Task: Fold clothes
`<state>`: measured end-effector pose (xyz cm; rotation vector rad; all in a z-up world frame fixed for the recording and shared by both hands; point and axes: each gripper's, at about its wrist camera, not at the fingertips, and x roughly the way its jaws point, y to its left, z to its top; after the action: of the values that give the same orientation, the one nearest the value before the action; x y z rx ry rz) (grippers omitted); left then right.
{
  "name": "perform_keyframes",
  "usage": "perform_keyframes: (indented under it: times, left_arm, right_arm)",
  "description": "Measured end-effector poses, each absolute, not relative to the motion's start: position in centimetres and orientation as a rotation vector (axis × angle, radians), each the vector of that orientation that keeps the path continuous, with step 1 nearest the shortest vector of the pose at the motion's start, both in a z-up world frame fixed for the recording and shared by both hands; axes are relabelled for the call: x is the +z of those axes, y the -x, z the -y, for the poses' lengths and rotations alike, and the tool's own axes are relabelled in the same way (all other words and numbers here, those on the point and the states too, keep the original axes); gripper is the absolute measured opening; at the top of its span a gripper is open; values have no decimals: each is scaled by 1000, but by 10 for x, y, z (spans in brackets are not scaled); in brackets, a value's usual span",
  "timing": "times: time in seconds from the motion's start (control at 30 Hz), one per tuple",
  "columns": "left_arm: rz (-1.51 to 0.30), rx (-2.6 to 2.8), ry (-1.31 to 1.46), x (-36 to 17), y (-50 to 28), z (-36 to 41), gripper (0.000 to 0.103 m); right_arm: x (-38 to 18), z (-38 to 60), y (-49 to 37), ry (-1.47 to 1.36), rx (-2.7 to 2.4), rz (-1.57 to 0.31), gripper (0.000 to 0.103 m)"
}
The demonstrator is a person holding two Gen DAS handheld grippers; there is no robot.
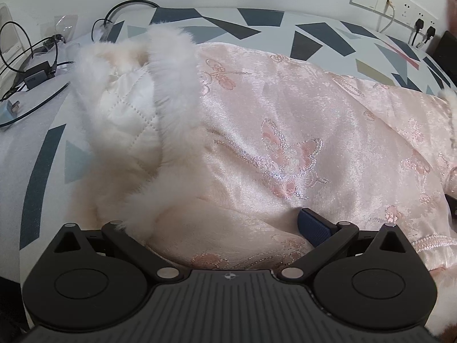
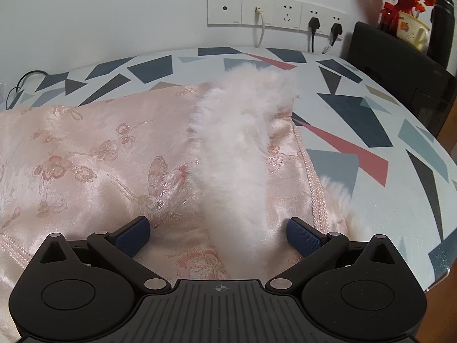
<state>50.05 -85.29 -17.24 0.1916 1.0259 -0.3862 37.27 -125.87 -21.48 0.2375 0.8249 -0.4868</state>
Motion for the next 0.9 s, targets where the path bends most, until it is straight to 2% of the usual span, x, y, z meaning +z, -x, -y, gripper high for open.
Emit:
perform_keyframes:
  times: [0.9]
  left_arm:
    - [-1072,-429,-233,-170,-516,867,103]
  right_arm:
    - [-215,1266,-379,-218,-441,-839,102]
